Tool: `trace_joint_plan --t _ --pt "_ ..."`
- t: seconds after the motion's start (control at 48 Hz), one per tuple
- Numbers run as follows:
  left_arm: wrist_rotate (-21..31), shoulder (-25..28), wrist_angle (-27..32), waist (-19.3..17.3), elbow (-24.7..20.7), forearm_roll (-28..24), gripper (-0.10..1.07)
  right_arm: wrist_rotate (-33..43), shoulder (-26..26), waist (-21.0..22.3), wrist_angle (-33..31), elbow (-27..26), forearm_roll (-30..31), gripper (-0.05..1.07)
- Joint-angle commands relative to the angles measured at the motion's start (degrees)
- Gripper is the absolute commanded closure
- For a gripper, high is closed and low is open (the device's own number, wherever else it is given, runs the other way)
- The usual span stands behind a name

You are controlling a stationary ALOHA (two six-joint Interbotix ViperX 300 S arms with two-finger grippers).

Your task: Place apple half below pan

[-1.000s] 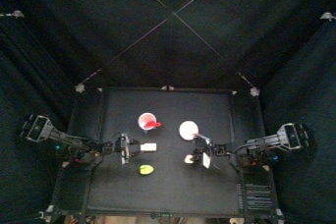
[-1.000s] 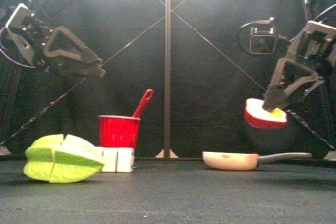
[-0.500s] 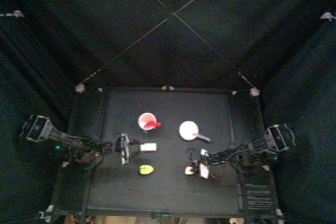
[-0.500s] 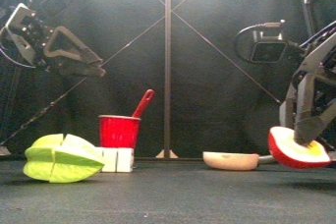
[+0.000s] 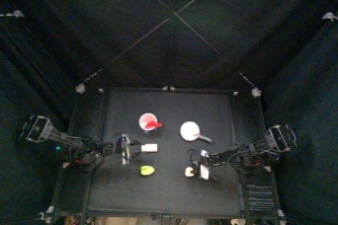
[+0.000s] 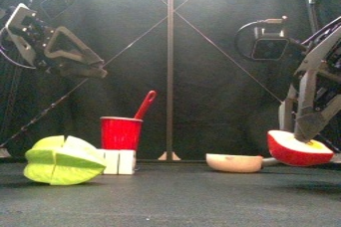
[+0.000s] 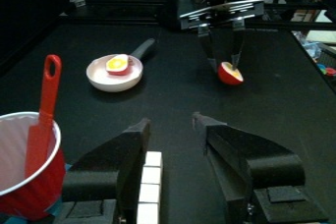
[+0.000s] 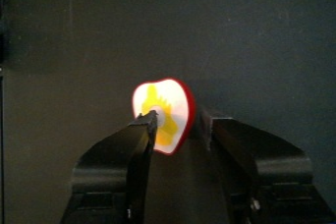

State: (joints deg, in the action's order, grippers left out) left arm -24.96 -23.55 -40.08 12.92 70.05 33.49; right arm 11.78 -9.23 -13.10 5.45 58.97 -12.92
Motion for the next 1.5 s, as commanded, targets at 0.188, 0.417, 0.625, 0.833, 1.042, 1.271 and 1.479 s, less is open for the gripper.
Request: trace_joint_plan --t 0.188,0.417,0.625,0.833,1.042,1.271,1.479 --pt "0.0 0.0 -0.26 -0.09 -0.88 -0.09 0.18 0.09 -0.62 0.0 -0.18 -0.44 -0.18 0.18" --pt "0.0 0.0 -0.26 -0.09 -0.88 -0.09 0.18 0.09 -0.62 0.18 -0.26 -0.44 -0.53 0.18" --pt "0.0 0.0 -0.26 -0.09 -0.97 -0.18 0.18 0.0 -0.7 0.18 -0.35 -0.09 -0.53 0.18" --pt "0.0 0.0 -0.26 -0.09 -0.97 -0.18 0.18 0.09 -0.7 0.26 -0.79 -0.18 -0.79 0.18" --pt "0.0 0.0 -0.26 -0.09 -0.97 -0.09 0.18 0.09 -0.62 0.44 -1.05 -0.26 -0.79 0.18" --pt "0.0 0.0 -0.35 -0.09 -0.97 -0.18 0.18 0.09 -0.7 0.53 -1.41 -0.35 -0.79 0.18" --pt "0.0 0.0 -0.26 -0.09 -0.97 -0.09 0.18 0.0 -1.67 2.02 -1.05 -0.62 -0.44 0.18"
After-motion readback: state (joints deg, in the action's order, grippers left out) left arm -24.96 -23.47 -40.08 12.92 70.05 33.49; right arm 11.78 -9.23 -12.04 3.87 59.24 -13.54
